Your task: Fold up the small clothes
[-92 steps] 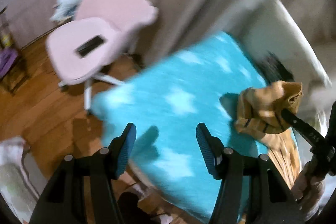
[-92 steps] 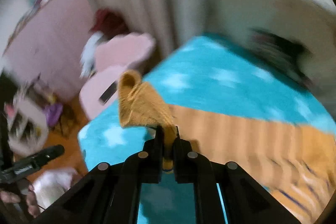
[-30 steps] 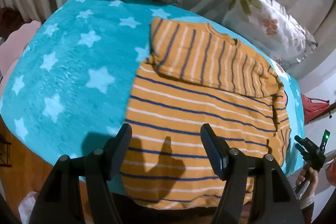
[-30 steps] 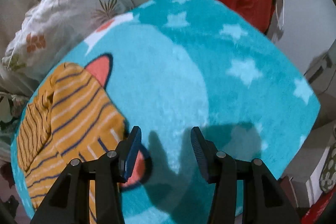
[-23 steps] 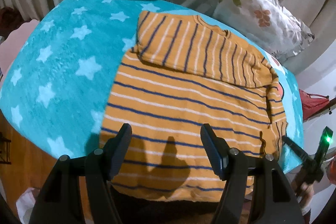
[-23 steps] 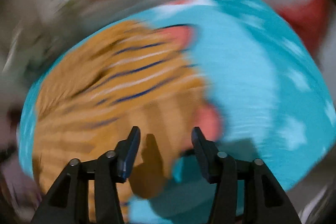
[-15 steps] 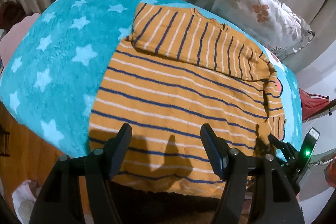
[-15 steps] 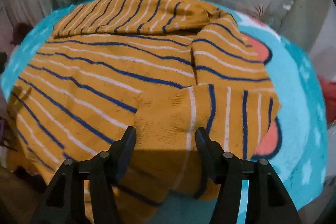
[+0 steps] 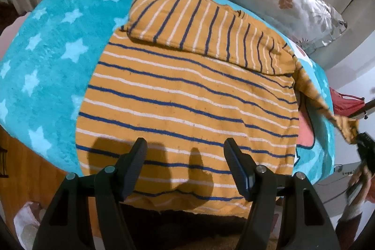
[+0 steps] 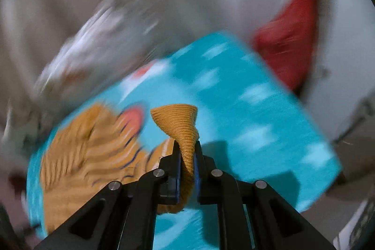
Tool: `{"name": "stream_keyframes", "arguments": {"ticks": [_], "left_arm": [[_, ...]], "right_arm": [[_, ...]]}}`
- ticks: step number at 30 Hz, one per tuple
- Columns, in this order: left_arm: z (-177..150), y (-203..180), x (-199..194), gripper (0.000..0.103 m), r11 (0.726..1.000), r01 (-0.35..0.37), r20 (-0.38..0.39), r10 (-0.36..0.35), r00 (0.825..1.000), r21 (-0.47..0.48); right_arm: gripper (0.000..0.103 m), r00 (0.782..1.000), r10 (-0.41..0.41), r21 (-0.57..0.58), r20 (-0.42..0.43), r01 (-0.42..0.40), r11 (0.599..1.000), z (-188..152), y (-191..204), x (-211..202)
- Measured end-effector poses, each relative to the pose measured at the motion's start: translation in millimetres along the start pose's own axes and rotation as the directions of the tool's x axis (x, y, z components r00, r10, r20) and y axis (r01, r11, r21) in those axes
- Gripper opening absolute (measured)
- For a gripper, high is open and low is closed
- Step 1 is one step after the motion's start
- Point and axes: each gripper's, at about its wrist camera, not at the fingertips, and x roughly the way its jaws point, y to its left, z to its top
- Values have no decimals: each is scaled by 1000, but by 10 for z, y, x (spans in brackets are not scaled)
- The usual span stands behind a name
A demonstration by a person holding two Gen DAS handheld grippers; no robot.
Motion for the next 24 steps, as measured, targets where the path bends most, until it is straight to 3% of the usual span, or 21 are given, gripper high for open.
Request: {"name": "stream_keyframes", "arguments": {"ticks": [3,5,8,11,17,19,24], "left_arm": [[18,94,27,67,1000,21,-2,-21,1000,-11],[68,184,35,67,999,43,-4,-43,999,-24],[209,383,-23,67,995,82,11,-81,997,-51],[365,613,-94,67,992,105,49,-102,994,-64],[525,1104,-234,68,994,91,106,-85,991,-58],[532,1341,-266,69,994,80,114,-72,991,-71],[505,2005,-325,69,989,51,117,-35,993,-137]], "right_arm": [[9,991,-78,95,109,67,993,357,-247,-251],[9,981,-102,107,163,85,991,511,-195,-401],[9,972,-104,62,211,93,994,571,218,-563],[9,979,-28,-20,202,33,999,550,821,-529],[9,981,188,-209,51,-174,962,154,2474,-124],[9,964,263,-234,-37,-264,936,-82,3042,100],[9,886,383,-253,-263,-446,859,-730,4314,691]]}}
